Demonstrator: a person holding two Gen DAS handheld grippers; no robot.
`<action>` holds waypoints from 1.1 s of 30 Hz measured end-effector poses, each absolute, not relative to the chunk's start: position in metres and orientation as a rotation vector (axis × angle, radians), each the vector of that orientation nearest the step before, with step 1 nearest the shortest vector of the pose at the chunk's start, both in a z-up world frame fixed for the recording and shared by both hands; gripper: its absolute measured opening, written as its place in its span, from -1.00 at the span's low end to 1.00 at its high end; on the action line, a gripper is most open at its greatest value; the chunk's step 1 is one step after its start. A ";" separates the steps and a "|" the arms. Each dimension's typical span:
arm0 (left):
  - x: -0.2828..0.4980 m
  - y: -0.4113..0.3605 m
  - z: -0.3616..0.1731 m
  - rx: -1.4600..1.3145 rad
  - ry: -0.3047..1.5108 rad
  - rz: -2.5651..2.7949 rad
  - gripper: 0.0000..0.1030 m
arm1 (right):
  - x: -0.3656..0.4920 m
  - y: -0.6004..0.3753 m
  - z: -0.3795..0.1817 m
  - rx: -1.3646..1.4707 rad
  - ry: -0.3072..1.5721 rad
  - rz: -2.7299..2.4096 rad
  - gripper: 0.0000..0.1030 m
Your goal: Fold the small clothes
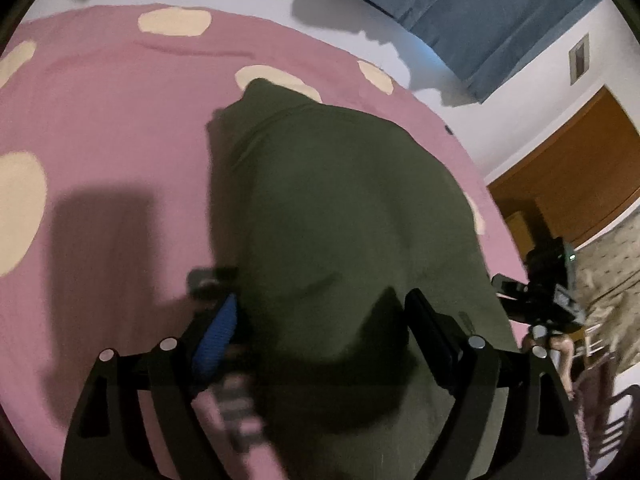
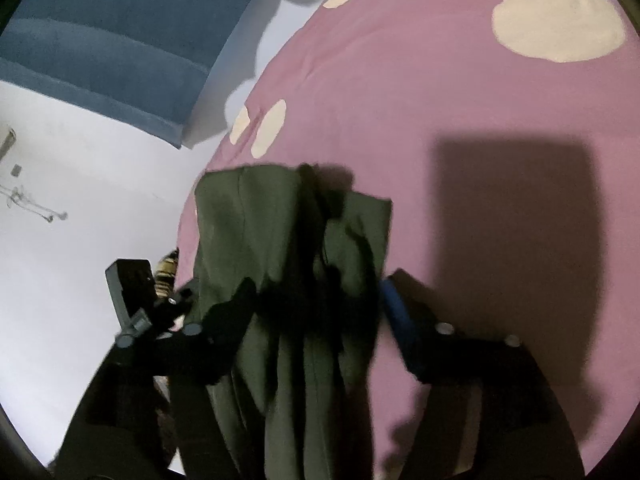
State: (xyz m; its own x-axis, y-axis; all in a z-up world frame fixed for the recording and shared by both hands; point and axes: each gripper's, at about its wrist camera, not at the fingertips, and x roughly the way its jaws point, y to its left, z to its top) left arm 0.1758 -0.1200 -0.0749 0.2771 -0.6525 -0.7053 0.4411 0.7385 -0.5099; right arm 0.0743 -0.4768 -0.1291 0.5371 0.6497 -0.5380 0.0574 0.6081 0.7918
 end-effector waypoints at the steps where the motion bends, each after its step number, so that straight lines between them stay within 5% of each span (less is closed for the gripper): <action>1: 0.170 -0.114 -0.074 -0.241 1.053 -0.747 0.67 | 0.066 -0.477 -0.127 0.853 0.964 0.411 0.43; 10: 0.140 -0.093 -0.088 -0.380 1.116 -0.821 0.68 | 0.049 -0.465 -0.131 0.803 1.001 0.454 0.68; 16: 0.140 -0.125 -0.092 -0.358 1.129 -0.880 0.68 | 0.067 -0.441 -0.133 0.779 1.019 0.526 0.67; 19: 0.137 -0.133 -0.094 -0.304 1.099 -0.868 0.57 | 0.071 -0.434 -0.133 0.762 1.023 0.528 0.06; 22: 0.133 -0.135 -0.087 -0.249 1.072 -0.863 0.30 | 0.069 -0.432 -0.136 0.772 1.013 0.532 -0.26; 27: 0.132 -0.135 -0.076 -0.209 1.043 -0.848 0.04 | 0.060 -0.424 -0.120 0.749 0.952 0.511 -0.50; 33: 0.127 -0.134 -0.066 -0.160 1.007 -0.830 -0.05 | 0.055 -0.415 -0.105 0.732 0.903 0.488 -0.58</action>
